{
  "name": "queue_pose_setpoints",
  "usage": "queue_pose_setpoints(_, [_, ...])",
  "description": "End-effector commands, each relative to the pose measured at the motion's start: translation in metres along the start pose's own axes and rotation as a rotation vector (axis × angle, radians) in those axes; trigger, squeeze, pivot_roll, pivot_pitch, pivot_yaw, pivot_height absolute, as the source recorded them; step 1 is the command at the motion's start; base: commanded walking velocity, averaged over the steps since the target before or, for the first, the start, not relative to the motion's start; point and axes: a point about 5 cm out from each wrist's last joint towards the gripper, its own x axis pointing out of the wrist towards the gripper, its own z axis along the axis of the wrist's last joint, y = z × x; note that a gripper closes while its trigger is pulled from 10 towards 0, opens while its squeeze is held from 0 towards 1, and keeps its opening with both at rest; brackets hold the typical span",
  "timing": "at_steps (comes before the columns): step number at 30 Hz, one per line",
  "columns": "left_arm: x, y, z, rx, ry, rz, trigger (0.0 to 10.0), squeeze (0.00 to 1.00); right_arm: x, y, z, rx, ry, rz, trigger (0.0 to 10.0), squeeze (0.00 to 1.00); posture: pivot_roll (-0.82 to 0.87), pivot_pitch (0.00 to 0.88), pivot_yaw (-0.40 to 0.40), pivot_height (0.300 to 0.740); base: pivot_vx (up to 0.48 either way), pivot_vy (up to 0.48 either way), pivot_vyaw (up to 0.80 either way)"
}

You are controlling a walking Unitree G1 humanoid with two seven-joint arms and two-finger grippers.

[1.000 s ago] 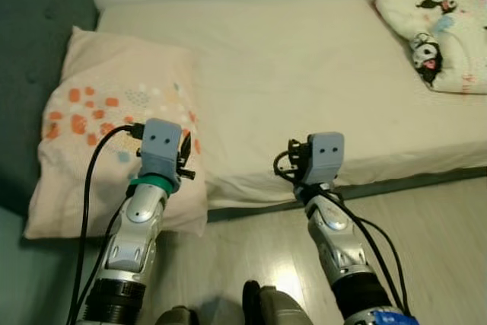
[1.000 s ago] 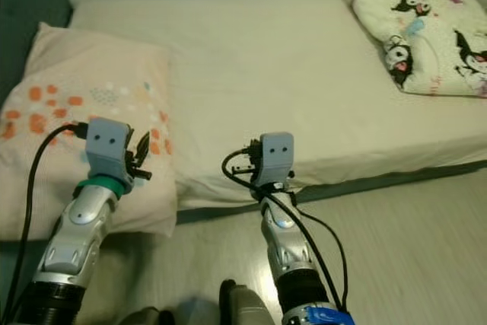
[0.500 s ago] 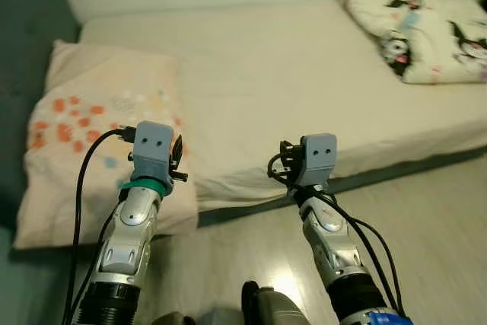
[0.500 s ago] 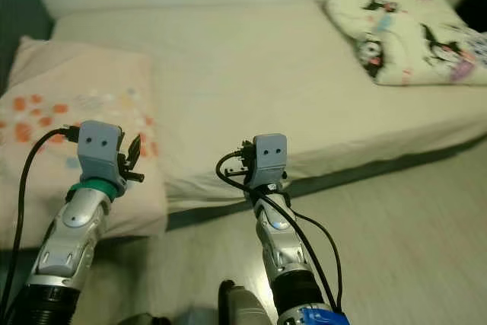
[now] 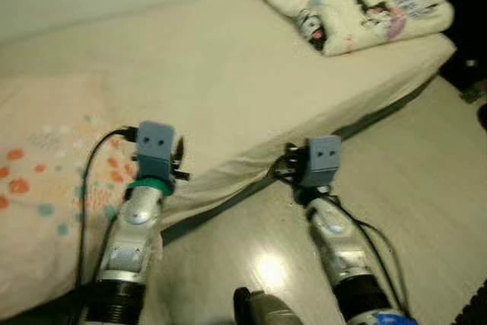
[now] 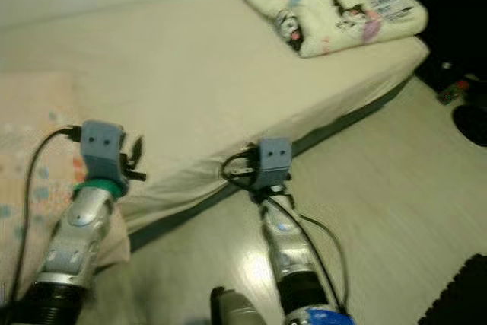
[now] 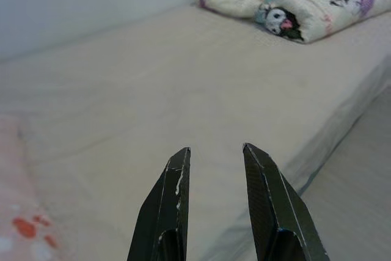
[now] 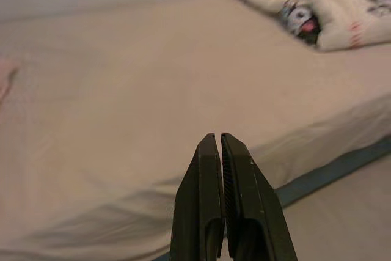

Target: Clean up the room

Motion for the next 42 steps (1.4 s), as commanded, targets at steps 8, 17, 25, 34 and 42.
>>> queue_pose_setpoints(8, [-0.0024, 0.0026, -0.0079, -0.007, 0.033, 0.012, 10.0, 0.0, -0.0045, 0.0035, -0.008, 0.017, 0.025, 0.008, 10.0, 0.0, -0.04, 0.083, -0.022, 0.74, 0.0, 0.0, -0.77])
queue_pose_setpoints(17, [-0.0014, 0.0026, -0.0075, -0.01, 0.031, 0.014, 10.0, 0.0, -0.0045, 0.0033, -0.007, 0.02, 0.02, 0.01, 10.0, 0.0, -0.04, 0.083, -0.023, 0.74, 0.0, 0.0, -0.77])
queue_pose_setpoints(25, [-0.0013, 0.0027, -0.0075, -0.011, 0.032, 0.016, 10.0, 0.0, -0.0048, 0.0032, -0.0072, 0.021, 0.02, 0.011, 10.0, 0.0, -0.04, 0.084, -0.023, 0.74, 0.0, 0.0, -0.77])
queue_pose_setpoints(34, [-0.0007, 0.0033, -0.0072, -0.011, 0.031, 0.019, 10.0, 0.0, -0.0045, 0.0036, -0.0068, 0.023, 0.017, 0.013, 10.0, 0.0, -0.04, 0.082, -0.021, 0.74, 0.0, 0.0, -0.77])
queue_pose_setpoints(42, [0.0003, 0.0035, -0.0064, -0.012, 0.027, 0.021, 10.0, 0.0, -0.0043, 0.0035, -0.0065, 0.025, 0.016, 0.012, 10.0, 0.0, -0.04, 0.082, -0.021, 0.74, 0.0, 0.0, -0.77])
